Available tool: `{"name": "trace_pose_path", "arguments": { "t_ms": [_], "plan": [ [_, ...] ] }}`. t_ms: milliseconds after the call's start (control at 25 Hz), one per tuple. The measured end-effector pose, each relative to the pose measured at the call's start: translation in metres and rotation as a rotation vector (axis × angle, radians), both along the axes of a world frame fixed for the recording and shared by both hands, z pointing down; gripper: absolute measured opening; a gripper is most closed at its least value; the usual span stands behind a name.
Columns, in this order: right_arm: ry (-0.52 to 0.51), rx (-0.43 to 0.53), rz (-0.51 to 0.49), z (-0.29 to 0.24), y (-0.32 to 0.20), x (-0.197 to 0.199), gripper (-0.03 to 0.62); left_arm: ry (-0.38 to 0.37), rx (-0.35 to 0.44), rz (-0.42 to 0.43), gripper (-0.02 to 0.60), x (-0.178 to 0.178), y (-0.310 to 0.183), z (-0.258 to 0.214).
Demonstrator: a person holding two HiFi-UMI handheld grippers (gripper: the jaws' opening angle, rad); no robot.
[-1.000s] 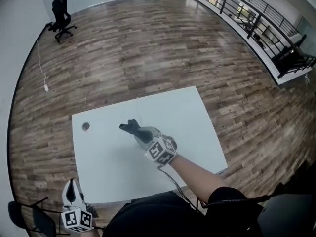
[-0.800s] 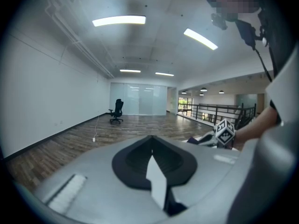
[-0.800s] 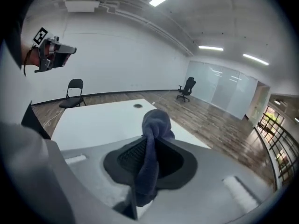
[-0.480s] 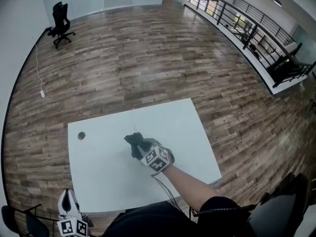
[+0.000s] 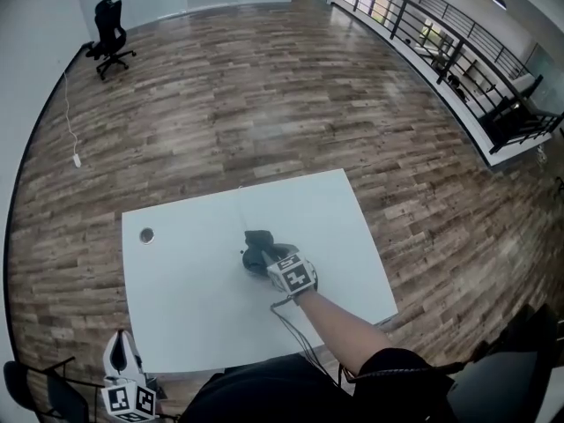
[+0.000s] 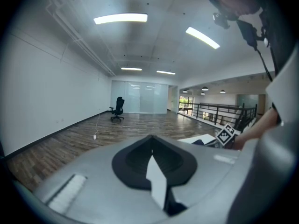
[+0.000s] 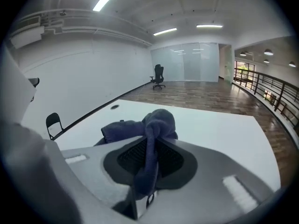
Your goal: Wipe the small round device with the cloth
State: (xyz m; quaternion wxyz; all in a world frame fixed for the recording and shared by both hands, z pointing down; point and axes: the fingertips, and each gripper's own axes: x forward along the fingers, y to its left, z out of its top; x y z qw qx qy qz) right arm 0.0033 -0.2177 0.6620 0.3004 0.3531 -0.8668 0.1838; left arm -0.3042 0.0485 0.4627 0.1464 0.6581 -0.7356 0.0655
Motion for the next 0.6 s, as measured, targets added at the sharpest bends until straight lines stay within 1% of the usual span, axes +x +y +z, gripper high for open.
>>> {"name": "trace_pose_path", "arguments": {
  "t_ms": [80,160,240,320,440,480,520,560,600],
  "plan": [
    [0.052,-0.002,-0.033,0.009,0.006,0.005,0.060,-0.009,-0.008,0.008,0.008,0.000,-0.002,0.000],
    [0.108,0.018,-0.076,0.017,0.012,0.005,0.060,-0.018,-0.016,0.013,0.008,-0.001,-0.002,-0.001],
    [0.135,0.029,-0.103,0.023,0.015,0.004,0.060,-0.019,-0.023,0.013,0.008,-0.002,-0.002,-0.001],
    [0.141,-0.008,-0.109,0.030,0.022,0.004,0.060,-0.019,-0.026,0.017,0.008,-0.001,-0.004,-0.001],
    [0.157,-0.118,-0.107,0.051,0.039,0.012,0.060,-0.025,-0.026,0.021,0.008,0.000,-0.004,-0.002],
    [0.157,-0.135,-0.090,0.054,0.042,0.015,0.060,-0.026,-0.026,0.021,0.008,0.000,-0.004,-0.002],
    [0.148,-0.113,-0.056,0.049,0.040,0.020,0.060,-0.025,-0.024,0.021,0.008,-0.001,-0.005,-0.003],
    [0.129,-0.047,-0.008,0.036,0.032,0.026,0.060,-0.024,-0.021,0.020,0.008,-0.001,-0.005,-0.004],
    [0.104,0.046,0.040,0.017,0.021,0.031,0.060,-0.023,-0.017,0.021,0.008,-0.002,-0.006,-0.005]
  ]
}}
